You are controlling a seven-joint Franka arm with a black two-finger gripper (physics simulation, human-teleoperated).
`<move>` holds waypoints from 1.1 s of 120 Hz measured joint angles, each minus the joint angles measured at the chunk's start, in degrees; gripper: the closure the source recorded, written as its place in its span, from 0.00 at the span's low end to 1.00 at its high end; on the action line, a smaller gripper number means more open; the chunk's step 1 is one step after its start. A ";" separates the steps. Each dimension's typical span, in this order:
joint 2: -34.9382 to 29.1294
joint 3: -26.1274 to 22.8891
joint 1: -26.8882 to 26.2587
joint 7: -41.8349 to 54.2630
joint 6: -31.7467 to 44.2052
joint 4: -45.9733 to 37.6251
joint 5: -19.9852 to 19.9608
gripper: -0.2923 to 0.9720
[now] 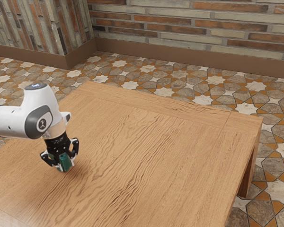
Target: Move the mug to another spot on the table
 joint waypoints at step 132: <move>3.70 3.19 1.07 -5.40 3.00 2.06 16.20 0.72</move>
